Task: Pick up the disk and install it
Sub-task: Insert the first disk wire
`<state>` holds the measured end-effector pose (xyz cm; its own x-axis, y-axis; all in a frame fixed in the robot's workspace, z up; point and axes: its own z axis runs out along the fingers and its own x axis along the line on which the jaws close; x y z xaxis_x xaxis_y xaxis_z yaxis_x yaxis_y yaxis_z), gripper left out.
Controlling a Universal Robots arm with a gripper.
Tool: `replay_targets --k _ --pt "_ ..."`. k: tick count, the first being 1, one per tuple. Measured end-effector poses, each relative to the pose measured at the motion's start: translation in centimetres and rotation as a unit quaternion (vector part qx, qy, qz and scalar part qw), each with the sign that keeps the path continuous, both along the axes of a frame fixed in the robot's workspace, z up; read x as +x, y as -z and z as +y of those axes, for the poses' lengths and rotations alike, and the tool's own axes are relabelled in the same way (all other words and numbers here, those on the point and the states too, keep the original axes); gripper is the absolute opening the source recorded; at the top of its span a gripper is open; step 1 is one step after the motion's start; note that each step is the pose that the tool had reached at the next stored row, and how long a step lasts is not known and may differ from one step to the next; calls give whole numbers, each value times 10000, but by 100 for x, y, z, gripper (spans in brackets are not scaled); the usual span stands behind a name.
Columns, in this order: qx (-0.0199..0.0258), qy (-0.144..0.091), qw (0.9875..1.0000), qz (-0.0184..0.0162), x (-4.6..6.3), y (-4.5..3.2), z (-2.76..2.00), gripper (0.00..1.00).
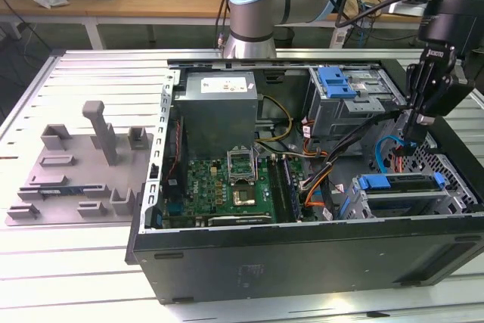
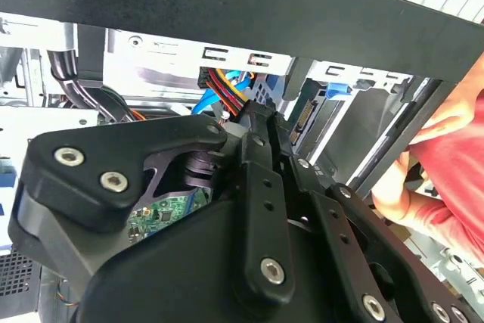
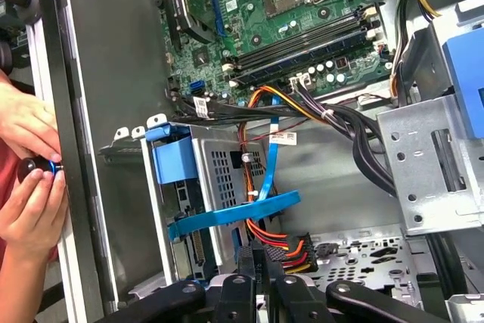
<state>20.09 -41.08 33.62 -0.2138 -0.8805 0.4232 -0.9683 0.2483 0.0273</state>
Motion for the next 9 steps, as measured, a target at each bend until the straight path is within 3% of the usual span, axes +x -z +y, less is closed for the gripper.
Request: replay_targets --k 9 --pt "17 0 10000 -16 -16 -3 -25 17"
